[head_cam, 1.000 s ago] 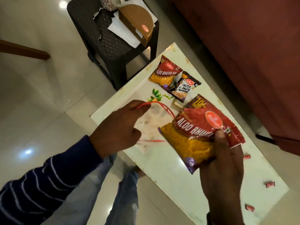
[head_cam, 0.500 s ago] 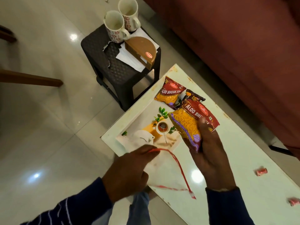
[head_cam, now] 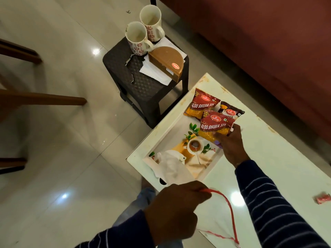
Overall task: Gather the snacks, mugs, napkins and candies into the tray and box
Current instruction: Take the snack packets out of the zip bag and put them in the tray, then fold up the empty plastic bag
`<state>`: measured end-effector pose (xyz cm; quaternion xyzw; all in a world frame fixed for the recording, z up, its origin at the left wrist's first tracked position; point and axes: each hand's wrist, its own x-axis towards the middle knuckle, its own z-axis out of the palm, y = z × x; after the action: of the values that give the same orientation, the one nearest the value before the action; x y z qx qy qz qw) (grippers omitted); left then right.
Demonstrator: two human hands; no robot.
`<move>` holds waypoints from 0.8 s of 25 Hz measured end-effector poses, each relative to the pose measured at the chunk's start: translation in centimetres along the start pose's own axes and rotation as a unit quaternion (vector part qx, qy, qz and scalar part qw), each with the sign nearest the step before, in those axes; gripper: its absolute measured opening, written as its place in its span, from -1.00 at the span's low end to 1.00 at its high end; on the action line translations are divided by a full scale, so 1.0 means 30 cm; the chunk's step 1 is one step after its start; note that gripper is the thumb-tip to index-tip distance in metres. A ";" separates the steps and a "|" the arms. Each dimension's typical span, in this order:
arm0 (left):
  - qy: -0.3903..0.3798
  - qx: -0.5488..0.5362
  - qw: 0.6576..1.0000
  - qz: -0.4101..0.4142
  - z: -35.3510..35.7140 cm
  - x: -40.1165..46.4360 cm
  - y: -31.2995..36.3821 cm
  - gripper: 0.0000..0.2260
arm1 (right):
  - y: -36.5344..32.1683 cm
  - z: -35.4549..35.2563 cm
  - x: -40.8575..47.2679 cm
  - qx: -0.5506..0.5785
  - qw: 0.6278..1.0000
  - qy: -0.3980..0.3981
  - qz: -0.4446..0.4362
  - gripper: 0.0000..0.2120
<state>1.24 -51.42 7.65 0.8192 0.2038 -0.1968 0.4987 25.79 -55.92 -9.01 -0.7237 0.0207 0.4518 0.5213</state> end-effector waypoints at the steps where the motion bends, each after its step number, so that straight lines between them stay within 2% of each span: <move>1: 0.000 0.004 1.000 -0.004 -0.001 0.008 0.000 -0.40 | 0.012 0.003 0.025 0.005 1.000 0.001 0.002 -0.50; 7: 0.034 0.017 0.999 -0.018 -0.022 0.037 -0.017 -0.47 | 0.069 0.053 0.094 0.024 0.996 0.079 -0.028 -0.49; 11: 0.020 0.013 1.000 -0.017 -0.038 0.045 -0.025 -0.48 | 0.069 0.050 0.064 0.009 0.987 0.147 -0.068 -0.42; 16: 0.022 0.033 0.999 -0.008 -0.048 0.032 -0.015 -0.50 | 0.061 -0.009 0.006 0.017 0.990 0.137 -0.041 -0.55; 20: 0.063 0.039 0.997 0.008 -0.043 0.014 -0.001 -0.51 | 0.048 -0.068 -0.099 0.042 0.989 0.138 -0.040 -0.62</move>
<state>1.73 -50.20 7.94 0.8506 0.2201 -0.1483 0.4539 24.61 -59.46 -7.98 -0.7571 0.0830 0.3250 0.5607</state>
